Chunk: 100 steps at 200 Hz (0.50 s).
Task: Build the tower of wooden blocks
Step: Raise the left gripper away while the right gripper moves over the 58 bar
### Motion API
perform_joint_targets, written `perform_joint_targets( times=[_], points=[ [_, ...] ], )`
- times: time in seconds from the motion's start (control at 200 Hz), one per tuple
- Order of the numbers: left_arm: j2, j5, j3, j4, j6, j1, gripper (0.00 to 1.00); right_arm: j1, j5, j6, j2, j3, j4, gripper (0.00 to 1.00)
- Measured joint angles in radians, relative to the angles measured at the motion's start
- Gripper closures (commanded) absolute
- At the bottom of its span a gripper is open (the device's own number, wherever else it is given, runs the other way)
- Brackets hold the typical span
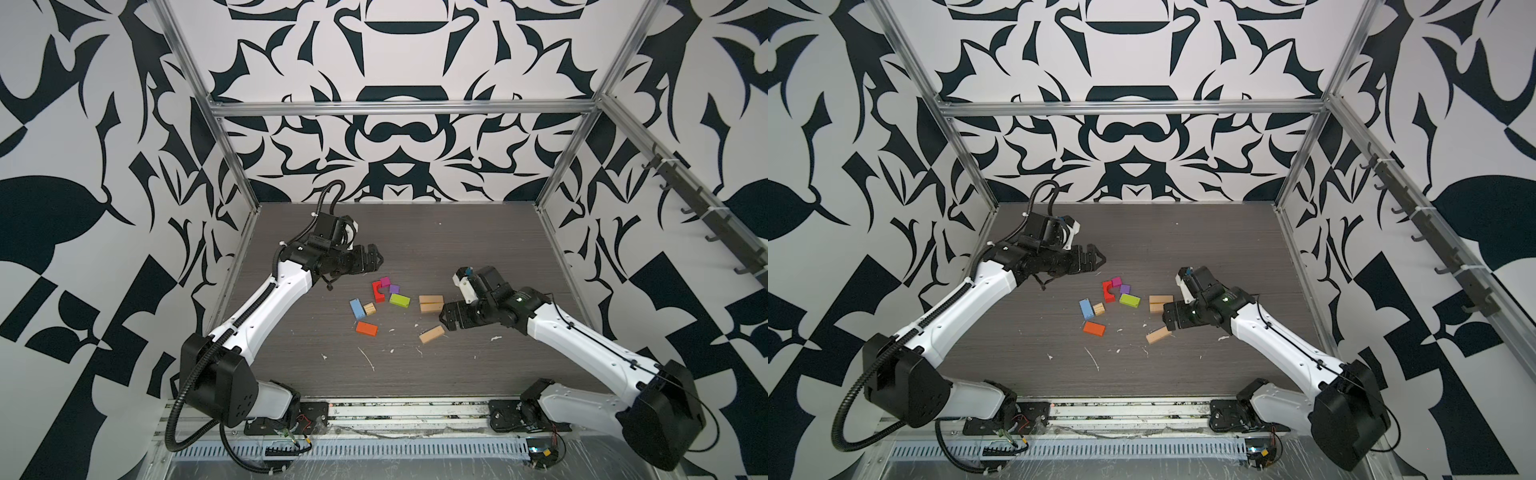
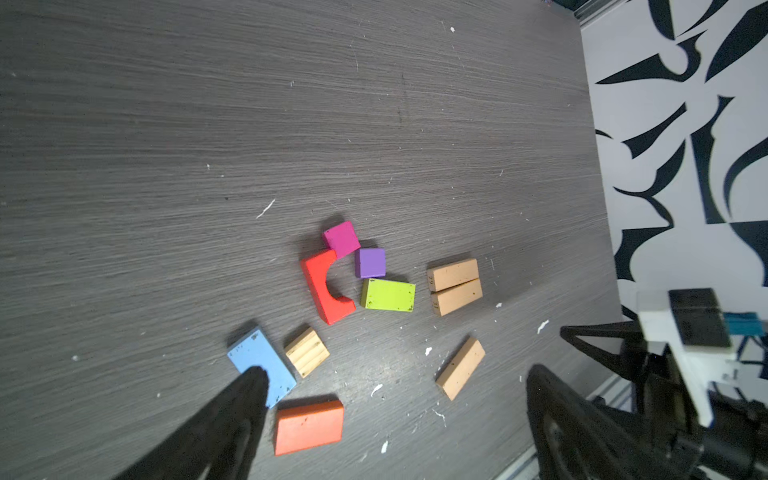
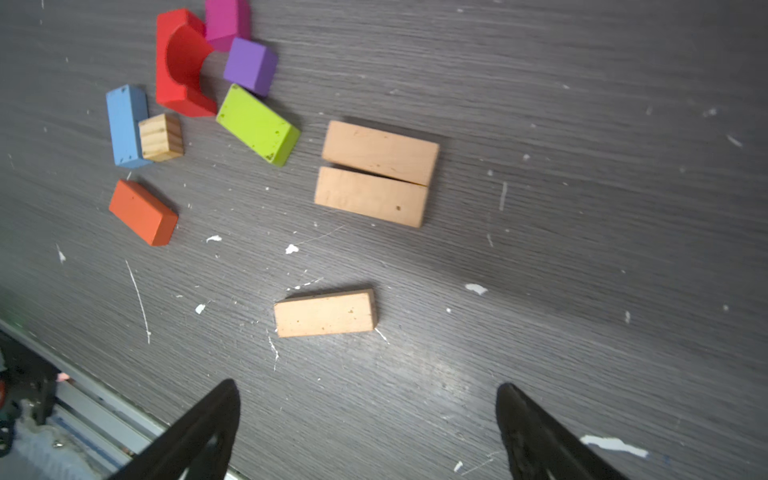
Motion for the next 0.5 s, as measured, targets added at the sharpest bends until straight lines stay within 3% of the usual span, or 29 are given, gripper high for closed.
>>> perform_joint_targets(
  times=[0.22,0.5],
  points=[
    [0.0,0.118,-0.032,-0.004,-0.03,0.108,0.01,0.126,0.079,-0.003,0.098,0.043,0.002,0.01],
    [0.013,0.211,-0.097,0.035,-0.018,0.169,0.0,0.216,0.14,0.002,0.235,0.071,0.01,0.01]
  ],
)
